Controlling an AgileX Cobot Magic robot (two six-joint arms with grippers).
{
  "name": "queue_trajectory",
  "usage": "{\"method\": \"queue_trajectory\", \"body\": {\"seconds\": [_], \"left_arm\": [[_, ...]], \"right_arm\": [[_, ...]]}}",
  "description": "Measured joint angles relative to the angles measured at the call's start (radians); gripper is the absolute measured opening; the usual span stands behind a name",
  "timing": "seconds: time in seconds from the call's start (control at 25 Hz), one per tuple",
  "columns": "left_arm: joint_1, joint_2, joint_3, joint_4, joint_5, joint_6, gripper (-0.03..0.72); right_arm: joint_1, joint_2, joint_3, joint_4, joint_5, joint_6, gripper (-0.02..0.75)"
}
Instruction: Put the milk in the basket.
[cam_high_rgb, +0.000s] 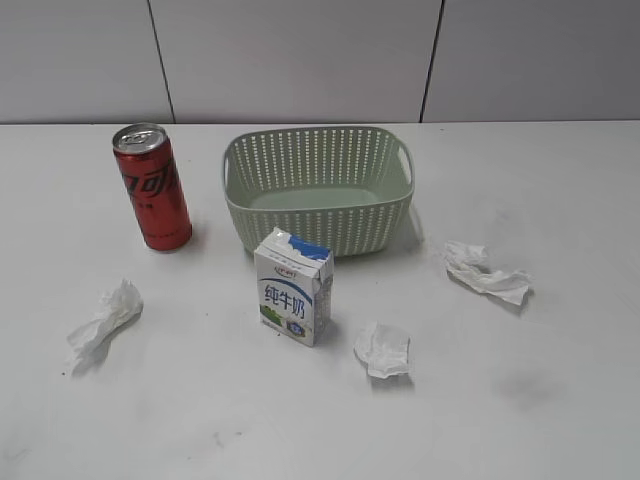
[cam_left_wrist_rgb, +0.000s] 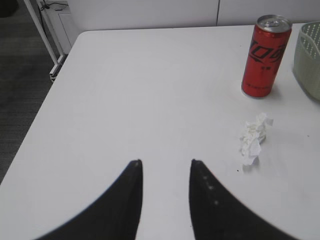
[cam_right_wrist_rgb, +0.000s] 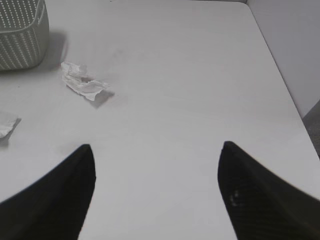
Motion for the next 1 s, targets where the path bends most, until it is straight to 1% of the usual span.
{"method": "queue_trajectory", "body": {"seconds": [0.48,0.56,0.68,0.88,1.0], "left_arm": [[0.0,0.0,0.0,0.0,0.0,0.0,0.238],[0.0,0.0,0.0,0.0,0.0,-0.001,0.238],[0.0,0.0,0.0,0.0,0.0,0.0,0.238],[0.0,0.0,0.0,0.0,0.0,-0.001,0.238],[0.0,0.0,0.0,0.0,0.0,-0.001,0.238]], "right_arm": [[0.0,0.0,-0.001,-0.001,-0.003,0.002,0.592],[0.0,0.015,-0.011,0.0,-0.016,0.001,0.603],[0.0,0.087,-0.027,0.0,-0.117,0.001,0.624],[0.0,0.243,-0.008,0.002,-0.429,0.001,0.626],[0.0,0.396,-0.01,0.023,-0.536,0.0,0.623]]}}
